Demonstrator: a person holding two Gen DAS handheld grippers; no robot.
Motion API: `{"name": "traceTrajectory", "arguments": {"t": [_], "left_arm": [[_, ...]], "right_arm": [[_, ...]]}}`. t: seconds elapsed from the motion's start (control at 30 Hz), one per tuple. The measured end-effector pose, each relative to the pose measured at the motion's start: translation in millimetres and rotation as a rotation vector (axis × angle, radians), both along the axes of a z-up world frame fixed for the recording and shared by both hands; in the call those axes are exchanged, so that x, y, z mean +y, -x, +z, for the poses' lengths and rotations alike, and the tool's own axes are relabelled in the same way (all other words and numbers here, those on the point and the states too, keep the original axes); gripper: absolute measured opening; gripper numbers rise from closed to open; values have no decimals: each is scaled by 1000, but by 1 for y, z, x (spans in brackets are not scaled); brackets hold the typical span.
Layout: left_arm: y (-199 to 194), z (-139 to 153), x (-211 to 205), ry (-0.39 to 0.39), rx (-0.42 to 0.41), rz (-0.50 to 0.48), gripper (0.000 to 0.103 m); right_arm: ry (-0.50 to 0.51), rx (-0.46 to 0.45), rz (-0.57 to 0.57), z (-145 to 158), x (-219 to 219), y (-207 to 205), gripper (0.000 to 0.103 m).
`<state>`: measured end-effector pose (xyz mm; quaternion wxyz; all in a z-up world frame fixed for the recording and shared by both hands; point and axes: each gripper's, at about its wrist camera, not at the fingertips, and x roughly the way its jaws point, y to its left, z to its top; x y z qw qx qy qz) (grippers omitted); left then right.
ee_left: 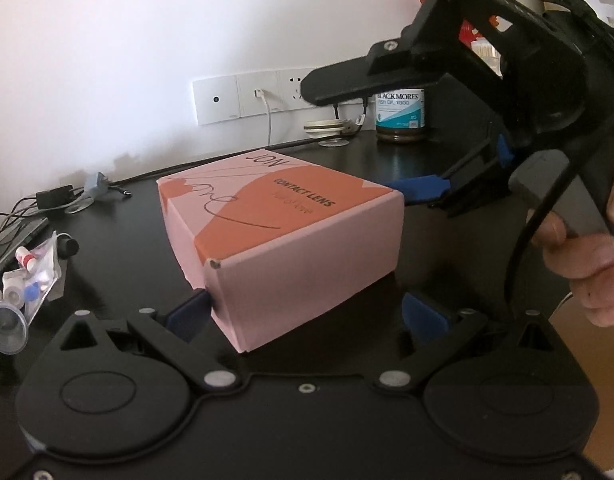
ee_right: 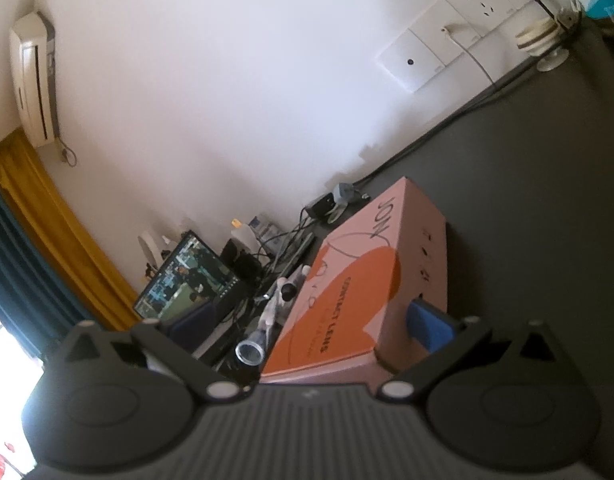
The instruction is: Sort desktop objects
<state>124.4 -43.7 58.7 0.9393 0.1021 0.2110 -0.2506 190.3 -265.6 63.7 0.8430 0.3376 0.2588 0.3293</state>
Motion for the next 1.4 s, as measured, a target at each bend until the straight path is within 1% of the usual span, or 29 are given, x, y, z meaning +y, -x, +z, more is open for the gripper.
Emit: {"name": "traceTrajectory", "arguments": {"t": [0.2, 0.3, 0.33, 0.43, 0.5, 0.57, 0.63, 0.7, 0.8, 0.83, 0.9, 1.0, 1.1, 1.17, 1.23, 1.27, 1.3, 1.4], "left_arm": [[10, -2, 1, 0, -5, -9, 102], [16, -3, 1, 7, -5, -32, 102], [18, -3, 0, 14, 4, -57, 102], [27, -3, -1, 42, 41, -196, 101], [35, -1, -1, 32, -3, -230, 102], [39, 3, 3, 10, -69, -201, 102], [33, 9, 14, 20, -99, -157, 103], [20, 17, 31, 67, -102, -109, 103], [-3, 31, 54, 150, -105, -12, 103], [-12, 35, 60, 166, -106, 27, 103], [-31, 43, 63, 166, -114, 111, 103], [-60, 51, 61, 163, -108, 177, 103], [-88, 52, 52, 154, -70, 212, 103], [-103, 47, 44, 120, -55, 240, 103], [-115, 41, 33, 90, -26, 241, 103], [-119, 39, 31, 93, -16, 236, 103], [-120, 37, 33, 108, -6, 228, 103], [-125, 37, 40, 164, 63, 184, 103]], "right_arm": [[35, -5, -1, 2, 3, 1, 103], [62, -17, -8, 4, 6, 2, 103], [72, -26, -17, 4, 7, 2, 102], [116, -64, -61, 5, 9, 1, 103], [153, -94, -110, 8, 6, 1, 102], [166, -117, -175, 12, -1, 4, 102], [175, -141, -215, 14, -9, 11, 102], [190, -164, -244, 17, -18, 19, 102], [268, -189, -273, 18, -23, 36, 102], [294, -194, -276, 18, -23, 41, 102], [345, -198, -267, 16, -20, 53, 102], [440, -214, -233, 17, -5, 67, 102], [576, -297, -194, 18, 20, 85, 102], [631, -324, -174, 16, 35, 92, 102], [636, -312, -142, 11, 47, 92, 102], [635, -302, -130, 8, 52, 90, 102], [634, -290, -125, 7, 56, 88, 102], [668, -273, -149, 1, 66, 79, 102]]}}
